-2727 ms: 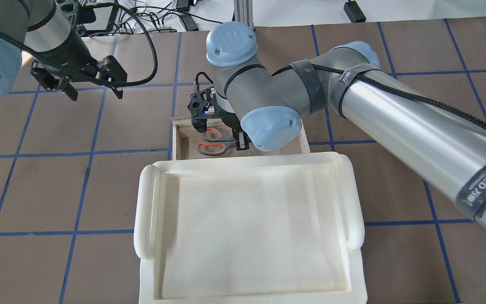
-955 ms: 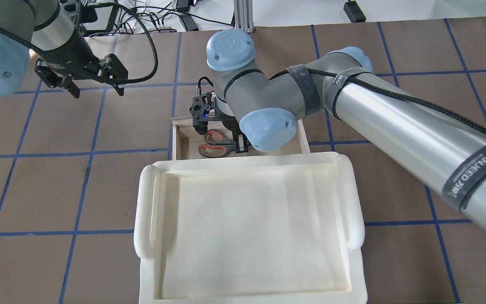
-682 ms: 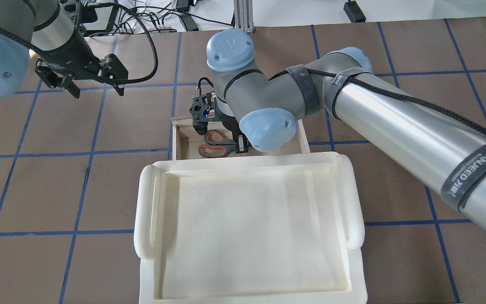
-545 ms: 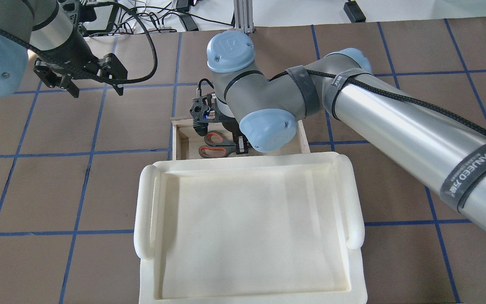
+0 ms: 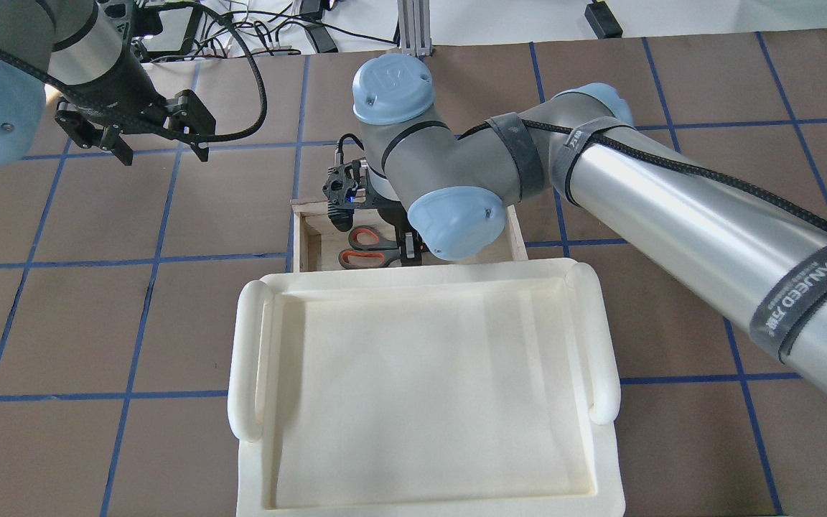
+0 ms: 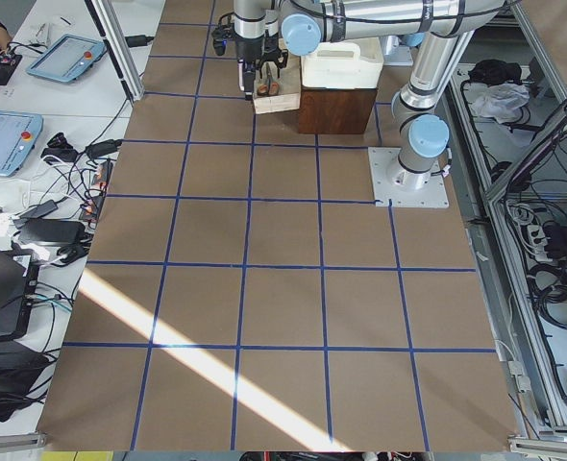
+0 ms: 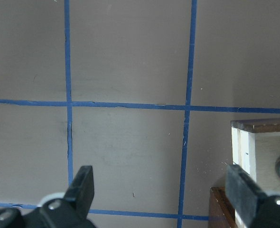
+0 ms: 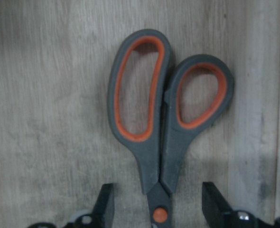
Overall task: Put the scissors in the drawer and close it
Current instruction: 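Open the right gripper, release the scissors, and raise it away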
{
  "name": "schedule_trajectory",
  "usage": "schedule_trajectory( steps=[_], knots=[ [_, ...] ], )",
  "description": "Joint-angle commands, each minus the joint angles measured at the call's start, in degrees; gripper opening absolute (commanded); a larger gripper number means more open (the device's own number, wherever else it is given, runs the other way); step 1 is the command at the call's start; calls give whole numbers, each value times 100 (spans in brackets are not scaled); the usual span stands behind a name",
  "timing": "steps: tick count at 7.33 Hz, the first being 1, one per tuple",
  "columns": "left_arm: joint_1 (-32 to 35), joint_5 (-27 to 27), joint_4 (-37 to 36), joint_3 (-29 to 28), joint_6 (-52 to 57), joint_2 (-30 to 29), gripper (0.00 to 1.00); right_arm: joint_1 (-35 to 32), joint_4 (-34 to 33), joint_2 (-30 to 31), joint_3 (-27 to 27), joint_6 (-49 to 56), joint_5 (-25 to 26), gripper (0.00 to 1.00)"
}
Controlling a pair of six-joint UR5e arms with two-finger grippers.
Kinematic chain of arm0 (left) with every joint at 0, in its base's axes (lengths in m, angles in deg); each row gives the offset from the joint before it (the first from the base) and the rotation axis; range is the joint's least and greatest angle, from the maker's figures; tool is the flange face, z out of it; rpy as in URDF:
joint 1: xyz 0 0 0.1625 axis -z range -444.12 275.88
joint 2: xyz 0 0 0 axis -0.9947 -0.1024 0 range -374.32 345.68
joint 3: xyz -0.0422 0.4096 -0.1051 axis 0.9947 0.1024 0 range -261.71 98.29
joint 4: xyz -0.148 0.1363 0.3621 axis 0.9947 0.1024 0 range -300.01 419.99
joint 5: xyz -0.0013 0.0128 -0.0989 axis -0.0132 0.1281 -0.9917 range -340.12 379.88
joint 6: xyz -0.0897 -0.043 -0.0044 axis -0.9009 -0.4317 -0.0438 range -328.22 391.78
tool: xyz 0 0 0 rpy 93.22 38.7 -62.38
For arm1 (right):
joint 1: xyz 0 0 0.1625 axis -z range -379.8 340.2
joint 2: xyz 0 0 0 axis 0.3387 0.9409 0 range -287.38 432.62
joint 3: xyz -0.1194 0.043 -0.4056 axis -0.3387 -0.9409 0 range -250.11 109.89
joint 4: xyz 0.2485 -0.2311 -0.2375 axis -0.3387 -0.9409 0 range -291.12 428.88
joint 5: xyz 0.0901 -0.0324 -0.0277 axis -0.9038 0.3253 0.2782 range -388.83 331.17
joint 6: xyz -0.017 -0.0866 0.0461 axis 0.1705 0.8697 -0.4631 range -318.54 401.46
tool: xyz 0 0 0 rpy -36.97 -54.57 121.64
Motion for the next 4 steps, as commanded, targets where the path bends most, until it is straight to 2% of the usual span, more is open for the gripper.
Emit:
schedule_trajectory(
  steps=[1, 3, 4],
  knots=[
    [0, -20, -17, -23, 0, -32, 100, 0, 15, 206, -69, -13, 37, 100],
    [0, -20, -17, -94, -52, -41, 100, 306, 233, 838, -113, 39, -76, 100],
    [35, -20, -35, -103, -87, -33, 100, 786, 592, 1145, -114, 92, -50, 100]
  ],
)
